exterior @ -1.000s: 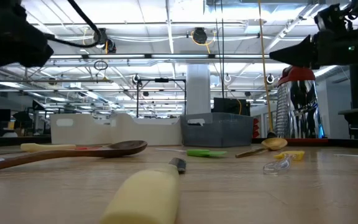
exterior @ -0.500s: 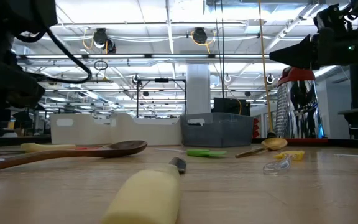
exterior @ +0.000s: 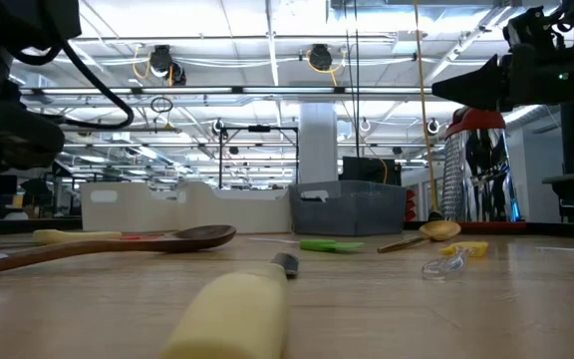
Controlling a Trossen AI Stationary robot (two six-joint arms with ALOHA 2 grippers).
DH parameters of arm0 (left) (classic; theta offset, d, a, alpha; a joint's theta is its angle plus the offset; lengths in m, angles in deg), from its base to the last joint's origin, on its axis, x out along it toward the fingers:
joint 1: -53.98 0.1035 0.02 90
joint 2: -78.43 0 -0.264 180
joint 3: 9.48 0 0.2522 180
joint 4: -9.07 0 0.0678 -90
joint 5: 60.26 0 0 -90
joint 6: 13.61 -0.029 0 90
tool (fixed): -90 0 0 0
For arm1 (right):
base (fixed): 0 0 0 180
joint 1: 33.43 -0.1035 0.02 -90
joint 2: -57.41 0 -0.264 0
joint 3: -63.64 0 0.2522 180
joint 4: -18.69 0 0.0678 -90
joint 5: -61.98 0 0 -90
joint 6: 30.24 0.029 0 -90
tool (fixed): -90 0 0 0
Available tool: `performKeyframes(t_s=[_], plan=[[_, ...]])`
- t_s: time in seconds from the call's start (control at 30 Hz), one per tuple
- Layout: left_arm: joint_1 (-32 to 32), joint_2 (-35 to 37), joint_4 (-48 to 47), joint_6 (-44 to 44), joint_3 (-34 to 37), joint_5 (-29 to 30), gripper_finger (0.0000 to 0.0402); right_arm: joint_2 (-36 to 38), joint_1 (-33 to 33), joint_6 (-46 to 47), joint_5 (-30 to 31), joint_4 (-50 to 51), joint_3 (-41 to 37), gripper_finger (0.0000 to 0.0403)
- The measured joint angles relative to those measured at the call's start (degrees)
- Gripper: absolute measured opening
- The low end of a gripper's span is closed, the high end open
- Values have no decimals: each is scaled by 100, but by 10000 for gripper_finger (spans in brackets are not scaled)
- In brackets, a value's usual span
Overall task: Pick & Place Kitchen Items
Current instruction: Put the yellow kitchen knife into the left white bin
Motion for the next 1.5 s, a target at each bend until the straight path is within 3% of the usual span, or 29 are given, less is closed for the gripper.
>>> performKeyframes(t_s=[0.2, 0.37, 0.5, 0.73, 0.9, 1.13, 1.5], plan=[[-5, 249, -189, 138, -63, 375, 25, 0, 0, 0, 0, 0, 0, 141], [7, 753, -743, 173, -227, 1321, 24, 0, 0, 0, 2, 0, 0, 141], [84, 1109, -1207, 222, -232, 1690, 24, 0, 0, -1, -7, -2, 0, 141], [491, 1796, -1749, -443, -243, 2183, 24, -2, 0, -2, -9, -3, 0, 141], [1013, 2236, -1720, -1294, -307, 2549, 24, -4, 0, -20, -9, -50, 0, 141], [1868, 2486, -1702, -3232, -912, 2945, 24, -4, 0, -22, -11, -48, 0, 141], [3871, 2460, -1470, -6561, -1679, 3054, 26, -4, 0, 89, -15, -17, 0, 141]])
